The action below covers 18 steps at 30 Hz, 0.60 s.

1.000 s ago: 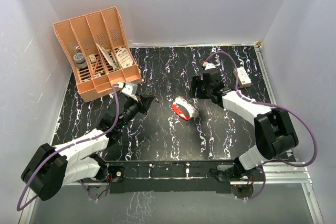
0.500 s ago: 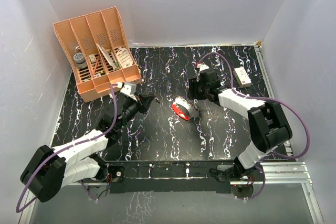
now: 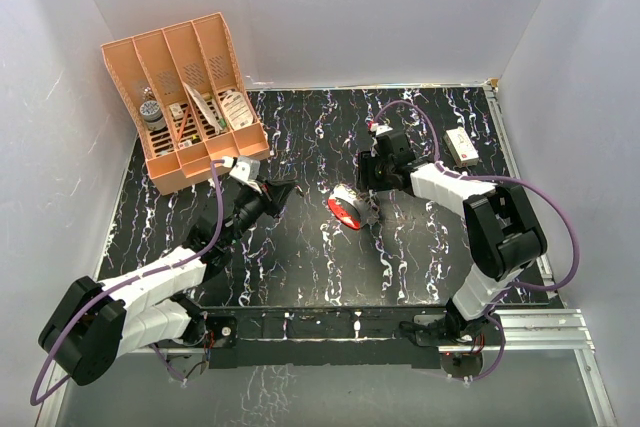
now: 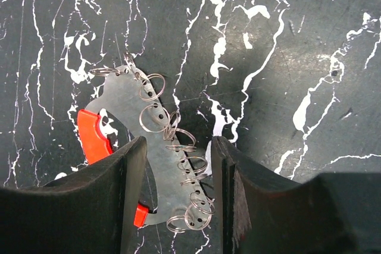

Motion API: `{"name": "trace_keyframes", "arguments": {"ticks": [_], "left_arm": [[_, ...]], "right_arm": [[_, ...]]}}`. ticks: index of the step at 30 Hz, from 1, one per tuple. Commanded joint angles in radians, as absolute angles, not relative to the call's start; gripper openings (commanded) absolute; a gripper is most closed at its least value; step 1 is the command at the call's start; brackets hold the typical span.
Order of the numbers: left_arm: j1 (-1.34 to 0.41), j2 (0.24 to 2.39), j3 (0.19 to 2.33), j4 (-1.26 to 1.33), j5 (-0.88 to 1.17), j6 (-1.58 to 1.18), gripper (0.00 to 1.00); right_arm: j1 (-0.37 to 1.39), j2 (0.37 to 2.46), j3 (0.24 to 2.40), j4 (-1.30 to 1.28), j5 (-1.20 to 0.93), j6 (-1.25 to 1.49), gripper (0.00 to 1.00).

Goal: Put the keys on the keyring

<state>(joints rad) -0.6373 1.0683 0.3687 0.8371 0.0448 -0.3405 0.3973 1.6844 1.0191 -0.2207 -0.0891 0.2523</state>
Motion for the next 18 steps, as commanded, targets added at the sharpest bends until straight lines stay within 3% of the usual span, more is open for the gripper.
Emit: {"name": "trace_keyframes", "arguments": {"ticks": [1,18], "left_arm": [[-0.640,1.053,0.369,0.872,0.051,-0.335,0.00],[-0.640,1.046,0.356,0.866,0.046,-0.334,0.00]], "right_arm": [[0.395,1.677,1.038,-0.198,-0.138,0.263,0.44],[0.390,1.724,0.997,-0.132,-0.195,0.290,0.39]]}}
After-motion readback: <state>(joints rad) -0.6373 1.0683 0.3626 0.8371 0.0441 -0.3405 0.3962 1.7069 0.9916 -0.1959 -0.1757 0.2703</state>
